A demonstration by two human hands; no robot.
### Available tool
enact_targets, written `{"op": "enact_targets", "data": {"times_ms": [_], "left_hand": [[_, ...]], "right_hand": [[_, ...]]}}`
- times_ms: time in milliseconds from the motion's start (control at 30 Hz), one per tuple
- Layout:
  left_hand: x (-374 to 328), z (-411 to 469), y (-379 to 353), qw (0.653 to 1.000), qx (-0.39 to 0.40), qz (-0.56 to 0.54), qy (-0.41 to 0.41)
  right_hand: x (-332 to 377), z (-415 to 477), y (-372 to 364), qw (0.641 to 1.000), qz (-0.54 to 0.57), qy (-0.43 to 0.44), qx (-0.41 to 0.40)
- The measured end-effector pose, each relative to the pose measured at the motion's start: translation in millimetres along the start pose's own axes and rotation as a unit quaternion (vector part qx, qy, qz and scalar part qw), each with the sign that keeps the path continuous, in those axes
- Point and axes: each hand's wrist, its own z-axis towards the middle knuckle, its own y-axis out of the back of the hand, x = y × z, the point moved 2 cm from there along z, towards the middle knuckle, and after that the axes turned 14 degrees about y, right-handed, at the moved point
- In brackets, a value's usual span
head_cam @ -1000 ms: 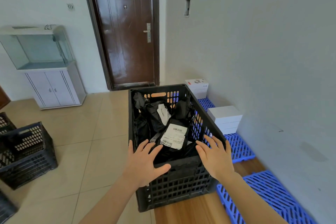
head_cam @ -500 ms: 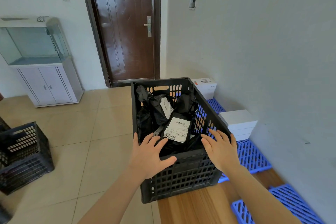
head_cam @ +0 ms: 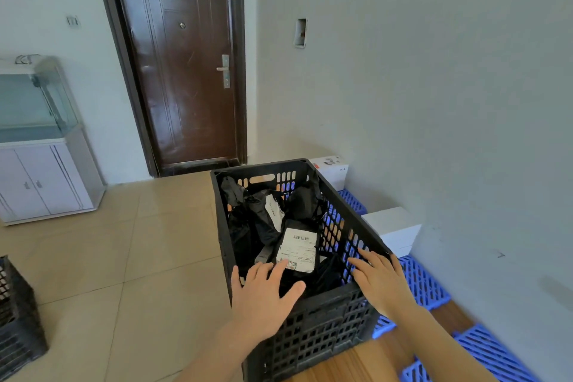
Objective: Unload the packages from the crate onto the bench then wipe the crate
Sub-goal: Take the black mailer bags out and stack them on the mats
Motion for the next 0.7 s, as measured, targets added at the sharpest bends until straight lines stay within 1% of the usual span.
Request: {"op": "enact_targets", "data": {"times_ms": [67, 133, 200, 300, 367, 433, 567, 633, 700], "left_hand": [[-3.1, 6.1, 7.8, 0.999, -0.038, -0.016, 0.014], [-6.3, 16.0, 16.0, 0.997, -0.067, -0.028, 0.004], [-10.7, 31.7, 22.7, 0.997, -0.064, -0.043, -0.016], [-17.2, 57.3, 27.7, 0.996, -0.026, -0.087, -0.013], [-21.3, 70.8, 28.4, 0.993, 0.000, -0.120, 0.000], [-25.6, 82.9, 27.2, 0.992, 0.019, -0.125, 0.008], [-32.0, 108.7, 15.6, 0.990, 0.075, -0.116, 0.022], [-34.2, 125.6, 5.0, 0.989, 0.112, -0.094, 0.029], [-36.0, 144.6, -6.4, 0.986, 0.152, -0.058, 0.025]], "right_hand": [[-0.1, -0.2, 0.5, 1.000, 0.013, -0.004, 0.002], [-0.3, 0.2, 1.6, 1.000, 0.021, -0.006, 0.006], [-1.9, 2.6, 4.9, 1.000, 0.027, -0.003, 0.003], [-5.2, 7.7, 15.4, 1.000, 0.022, 0.003, -0.002], [-6.6, 17.0, 24.7, 0.999, 0.026, 0.007, -0.020], [-7.5, 29.9, 32.0, 0.998, 0.047, 0.000, -0.040], [-0.3, 57.2, 28.6, 0.984, 0.167, -0.006, -0.058], [5.2, 72.9, 19.3, 0.973, 0.228, -0.020, -0.034], [11.4, 89.9, 7.1, 0.964, 0.263, -0.036, 0.007]]}}
